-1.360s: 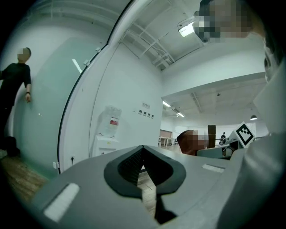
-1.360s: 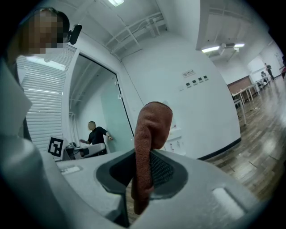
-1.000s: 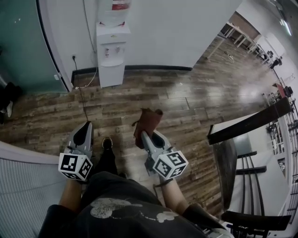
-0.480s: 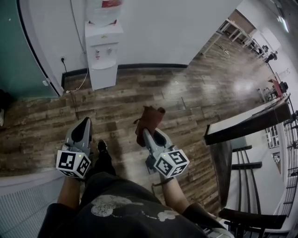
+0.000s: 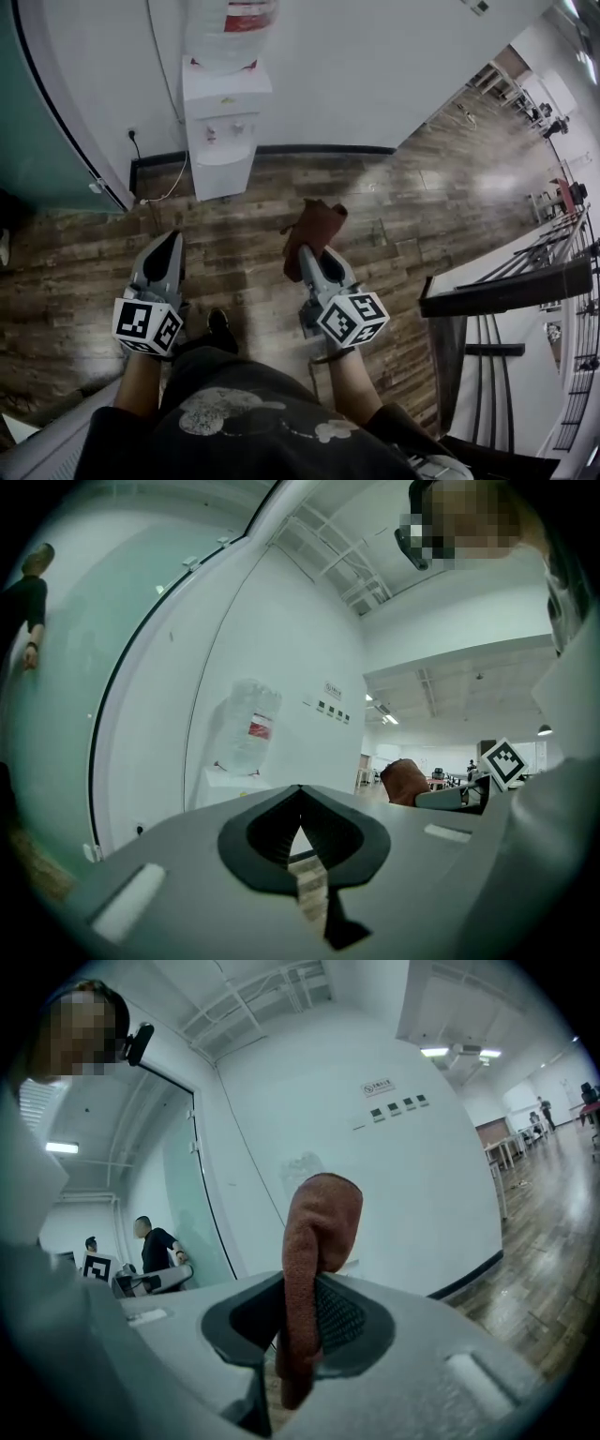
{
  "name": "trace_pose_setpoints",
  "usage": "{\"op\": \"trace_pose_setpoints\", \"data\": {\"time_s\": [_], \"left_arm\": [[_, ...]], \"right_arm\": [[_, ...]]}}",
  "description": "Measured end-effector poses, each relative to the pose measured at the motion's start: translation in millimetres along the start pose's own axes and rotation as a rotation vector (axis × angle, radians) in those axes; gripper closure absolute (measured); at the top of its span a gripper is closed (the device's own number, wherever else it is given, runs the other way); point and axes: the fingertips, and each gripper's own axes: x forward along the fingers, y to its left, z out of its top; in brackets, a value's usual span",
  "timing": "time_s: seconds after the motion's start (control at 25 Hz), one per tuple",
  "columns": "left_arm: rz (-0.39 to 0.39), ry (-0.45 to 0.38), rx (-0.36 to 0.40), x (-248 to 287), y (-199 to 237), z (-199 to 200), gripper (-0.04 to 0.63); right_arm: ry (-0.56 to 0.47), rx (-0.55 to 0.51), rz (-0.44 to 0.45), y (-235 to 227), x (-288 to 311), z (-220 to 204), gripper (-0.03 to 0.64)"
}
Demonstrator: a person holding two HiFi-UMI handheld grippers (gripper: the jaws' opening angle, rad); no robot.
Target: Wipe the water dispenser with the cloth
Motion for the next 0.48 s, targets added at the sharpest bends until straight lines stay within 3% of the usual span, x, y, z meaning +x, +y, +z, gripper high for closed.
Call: {"op": "trace_pose_setpoints", "data": {"time_s": [0.24,0.48], "left_arm": [[-0.001,0.003,-0.024,42,51,10,0.577],[0.003,0.014,-0.028,72,73,8,0.577]], "right_arm": [[-0.002,0.019,-0.008,0,66,11,0.555],[0.002,0.013,-0.023,-9,104,14,0.555]]}}
